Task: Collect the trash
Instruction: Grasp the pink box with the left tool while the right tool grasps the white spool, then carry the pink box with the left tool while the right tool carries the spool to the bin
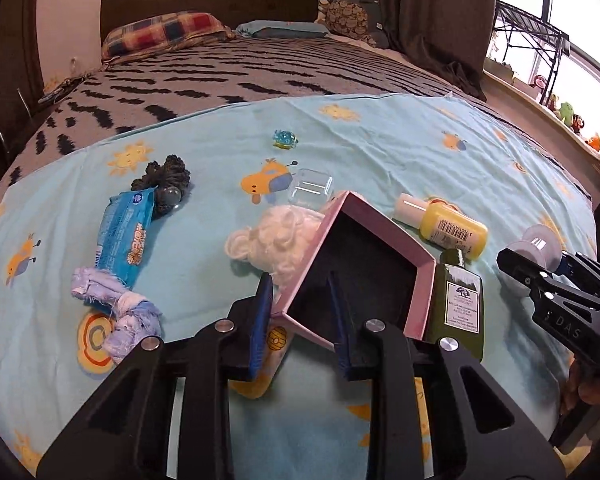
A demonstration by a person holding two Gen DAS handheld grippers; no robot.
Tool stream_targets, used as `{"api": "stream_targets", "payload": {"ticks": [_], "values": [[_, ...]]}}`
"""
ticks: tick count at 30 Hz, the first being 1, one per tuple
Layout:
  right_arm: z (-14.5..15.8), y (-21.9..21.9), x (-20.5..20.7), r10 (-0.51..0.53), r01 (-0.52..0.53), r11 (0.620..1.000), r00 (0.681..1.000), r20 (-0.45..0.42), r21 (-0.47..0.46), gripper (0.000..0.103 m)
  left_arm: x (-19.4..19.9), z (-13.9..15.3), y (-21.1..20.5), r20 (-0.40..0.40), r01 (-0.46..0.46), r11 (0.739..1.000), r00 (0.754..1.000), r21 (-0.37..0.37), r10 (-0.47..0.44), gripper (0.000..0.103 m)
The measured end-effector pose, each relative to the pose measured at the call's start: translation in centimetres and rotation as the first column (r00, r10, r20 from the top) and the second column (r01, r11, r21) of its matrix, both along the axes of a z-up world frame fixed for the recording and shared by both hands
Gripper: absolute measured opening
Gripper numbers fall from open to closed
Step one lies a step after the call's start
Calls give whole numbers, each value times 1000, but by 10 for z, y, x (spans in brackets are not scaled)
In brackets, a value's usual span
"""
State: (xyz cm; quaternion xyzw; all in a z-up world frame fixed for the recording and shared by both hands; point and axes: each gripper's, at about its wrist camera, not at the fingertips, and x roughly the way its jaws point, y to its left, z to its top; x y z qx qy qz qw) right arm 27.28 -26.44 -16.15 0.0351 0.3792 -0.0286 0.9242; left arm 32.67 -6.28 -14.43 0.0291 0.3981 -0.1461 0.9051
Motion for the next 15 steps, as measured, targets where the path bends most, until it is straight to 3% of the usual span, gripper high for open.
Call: {"api": "stream_targets", "payload": {"ticks": [6, 15], "values": [[18, 1, -17, 5, -4, 1000, 999, 32, -4, 47, -20, 17, 6, 46, -24, 1000, 999, 2, 24, 17], [54, 18, -73, 42, -42, 999, 996, 75, -2, 47, -78, 57, 19, 109, -24, 1000, 994, 6, 23, 17]]}}
